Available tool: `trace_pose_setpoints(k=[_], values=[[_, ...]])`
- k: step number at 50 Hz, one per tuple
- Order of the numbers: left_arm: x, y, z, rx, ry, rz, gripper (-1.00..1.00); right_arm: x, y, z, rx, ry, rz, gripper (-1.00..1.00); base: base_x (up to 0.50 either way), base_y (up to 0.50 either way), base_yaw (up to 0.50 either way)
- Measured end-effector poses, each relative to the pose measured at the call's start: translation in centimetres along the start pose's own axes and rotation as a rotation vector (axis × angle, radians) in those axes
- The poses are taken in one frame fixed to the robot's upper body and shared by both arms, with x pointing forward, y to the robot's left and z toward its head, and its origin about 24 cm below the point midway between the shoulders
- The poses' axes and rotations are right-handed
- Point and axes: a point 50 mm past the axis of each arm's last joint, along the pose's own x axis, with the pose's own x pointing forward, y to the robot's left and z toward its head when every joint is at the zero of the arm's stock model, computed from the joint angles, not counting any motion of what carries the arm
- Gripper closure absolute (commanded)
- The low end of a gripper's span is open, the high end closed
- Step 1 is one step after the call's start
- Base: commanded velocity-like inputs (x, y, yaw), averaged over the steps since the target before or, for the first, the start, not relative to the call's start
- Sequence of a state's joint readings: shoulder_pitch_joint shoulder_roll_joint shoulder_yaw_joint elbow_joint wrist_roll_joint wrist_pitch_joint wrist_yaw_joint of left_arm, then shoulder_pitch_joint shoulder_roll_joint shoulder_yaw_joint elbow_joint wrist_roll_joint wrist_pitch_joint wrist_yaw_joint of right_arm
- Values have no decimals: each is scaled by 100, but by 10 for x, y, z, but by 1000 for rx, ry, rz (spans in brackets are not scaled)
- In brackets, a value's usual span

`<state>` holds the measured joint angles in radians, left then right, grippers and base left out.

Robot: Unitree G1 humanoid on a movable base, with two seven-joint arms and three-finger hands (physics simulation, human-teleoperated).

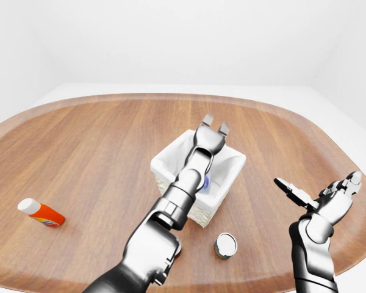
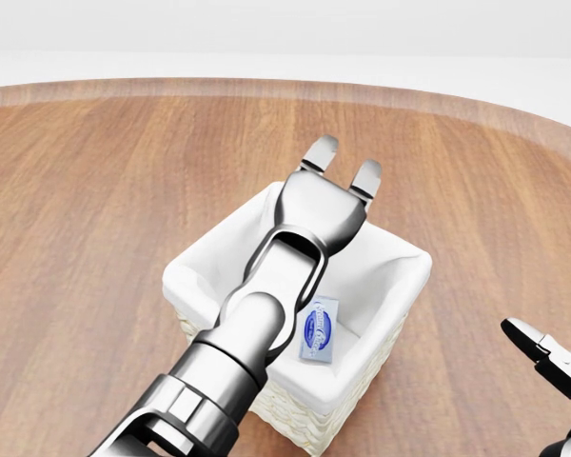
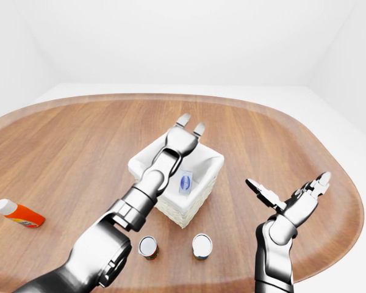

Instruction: Pick up the alphabet soup and the cream cheese box, and put them in the basket.

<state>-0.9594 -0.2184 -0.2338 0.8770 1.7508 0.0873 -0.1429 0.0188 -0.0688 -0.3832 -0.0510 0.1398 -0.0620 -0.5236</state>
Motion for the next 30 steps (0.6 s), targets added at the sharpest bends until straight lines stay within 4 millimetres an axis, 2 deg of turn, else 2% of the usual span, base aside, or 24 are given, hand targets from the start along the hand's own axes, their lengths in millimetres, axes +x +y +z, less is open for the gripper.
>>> trace_pose_setpoints(k=[11, 30], values=[[-12, 20, -12, -21, 56, 29, -100, 0, 0, 0, 0, 0, 0, -100, 0, 0, 0], [-44, 66, -48, -100, 174, 202, -100, 0, 0, 0, -2, -1, 0, -100, 0, 0, 0]])
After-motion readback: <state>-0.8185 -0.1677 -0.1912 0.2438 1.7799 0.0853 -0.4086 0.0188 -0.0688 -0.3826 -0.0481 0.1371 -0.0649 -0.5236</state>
